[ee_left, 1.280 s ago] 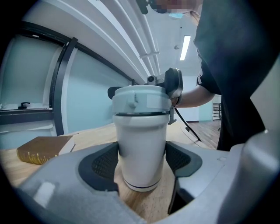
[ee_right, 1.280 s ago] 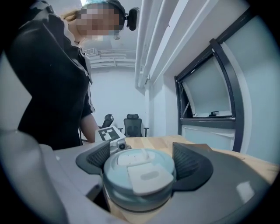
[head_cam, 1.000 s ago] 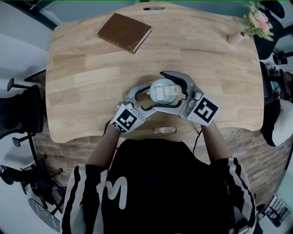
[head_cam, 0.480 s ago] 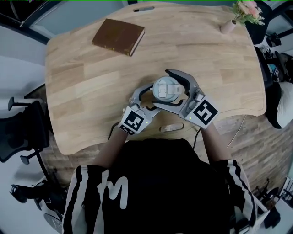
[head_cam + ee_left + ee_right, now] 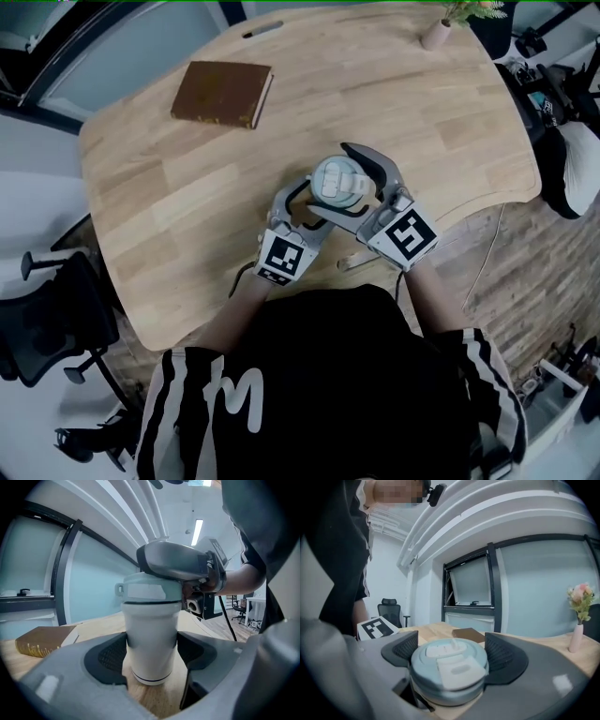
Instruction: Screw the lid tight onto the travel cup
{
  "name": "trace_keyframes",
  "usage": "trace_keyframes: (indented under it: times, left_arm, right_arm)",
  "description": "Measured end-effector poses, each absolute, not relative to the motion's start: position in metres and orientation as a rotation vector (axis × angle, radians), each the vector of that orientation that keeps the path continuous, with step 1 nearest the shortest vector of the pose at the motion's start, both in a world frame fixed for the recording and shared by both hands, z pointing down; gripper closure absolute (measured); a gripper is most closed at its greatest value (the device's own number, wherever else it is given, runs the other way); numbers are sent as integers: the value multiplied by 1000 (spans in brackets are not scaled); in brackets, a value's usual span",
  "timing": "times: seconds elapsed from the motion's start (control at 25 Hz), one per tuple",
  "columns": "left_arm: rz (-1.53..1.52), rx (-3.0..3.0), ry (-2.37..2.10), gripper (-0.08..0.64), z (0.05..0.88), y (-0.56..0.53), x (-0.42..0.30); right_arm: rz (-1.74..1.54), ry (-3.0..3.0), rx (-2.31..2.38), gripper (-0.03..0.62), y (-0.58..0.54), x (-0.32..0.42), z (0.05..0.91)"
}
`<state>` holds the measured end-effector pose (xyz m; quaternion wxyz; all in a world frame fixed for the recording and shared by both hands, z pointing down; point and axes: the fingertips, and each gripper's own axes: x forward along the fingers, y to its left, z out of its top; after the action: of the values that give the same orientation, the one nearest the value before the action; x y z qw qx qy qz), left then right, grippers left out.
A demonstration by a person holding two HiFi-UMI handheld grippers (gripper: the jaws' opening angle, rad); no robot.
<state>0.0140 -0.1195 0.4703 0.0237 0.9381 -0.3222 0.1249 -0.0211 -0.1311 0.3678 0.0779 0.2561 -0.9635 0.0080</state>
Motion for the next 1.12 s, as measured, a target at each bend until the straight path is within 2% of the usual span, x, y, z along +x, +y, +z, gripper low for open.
trace_keyframes:
  times: [0.52,1.12]
  left_arm:
    - [392,2914,-966,221,469,-119,14]
    - [422,2920,-946,221,469,-118,16]
  right_arm:
    - [108,-2697,1256,150,-143,-11,370]
    - [201,-2535,1538,150,-150,3,377]
